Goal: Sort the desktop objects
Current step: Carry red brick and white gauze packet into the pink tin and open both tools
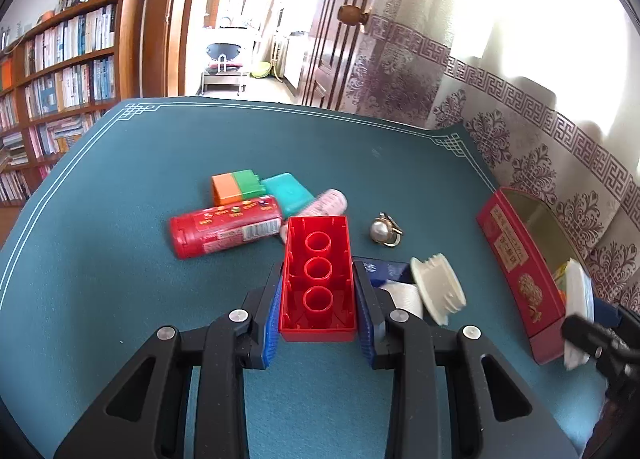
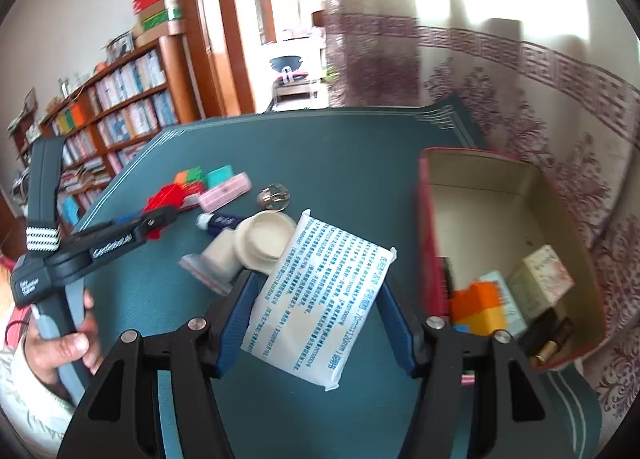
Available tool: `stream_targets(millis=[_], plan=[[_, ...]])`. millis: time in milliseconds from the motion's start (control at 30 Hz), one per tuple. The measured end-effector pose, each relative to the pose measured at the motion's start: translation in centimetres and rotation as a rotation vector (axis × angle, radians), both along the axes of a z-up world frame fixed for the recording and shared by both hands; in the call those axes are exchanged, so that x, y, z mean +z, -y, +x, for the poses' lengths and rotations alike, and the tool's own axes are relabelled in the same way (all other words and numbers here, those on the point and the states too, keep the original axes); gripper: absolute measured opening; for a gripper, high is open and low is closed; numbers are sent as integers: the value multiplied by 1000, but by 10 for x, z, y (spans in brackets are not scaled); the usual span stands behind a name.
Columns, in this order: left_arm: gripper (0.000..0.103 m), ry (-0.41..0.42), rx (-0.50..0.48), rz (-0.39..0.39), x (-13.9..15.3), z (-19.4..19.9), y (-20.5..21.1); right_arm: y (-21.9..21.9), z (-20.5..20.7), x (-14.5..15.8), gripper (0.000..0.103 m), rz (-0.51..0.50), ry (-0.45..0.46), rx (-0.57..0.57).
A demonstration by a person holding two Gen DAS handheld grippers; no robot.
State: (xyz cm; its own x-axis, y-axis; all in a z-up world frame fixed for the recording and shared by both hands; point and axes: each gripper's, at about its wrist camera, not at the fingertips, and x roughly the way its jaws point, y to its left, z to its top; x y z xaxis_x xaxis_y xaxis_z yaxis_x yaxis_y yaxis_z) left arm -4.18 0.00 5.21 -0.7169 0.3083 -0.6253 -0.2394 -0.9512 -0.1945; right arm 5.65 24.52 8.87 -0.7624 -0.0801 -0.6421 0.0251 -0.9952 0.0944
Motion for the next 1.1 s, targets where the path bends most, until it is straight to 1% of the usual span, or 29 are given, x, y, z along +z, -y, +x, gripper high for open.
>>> stream_targets(millis=[167, 367, 600, 767, 900, 1100], plan=[[34, -12, -33, 5, 7, 10, -15, -32, 8, 5, 65, -5, -25, -92], [34, -6, -71, 28, 13, 18, -34, -71, 17, 3, 65, -23, -36, -198], [34, -20, -145, 25, 26, 25, -73, -102, 27, 3, 65, -33, -58, -255], [34, -40, -215, -8, 35, 33, -112, -120, 30, 5, 65, -41, -77, -275], [34, -37, -270, -22, 37, 37, -145, -133, 33, 11, 65, -14, -99, -284], [34, -32, -329, -43, 40, 40, -192, -146, 39, 27, 65, 73, -171, -316]])
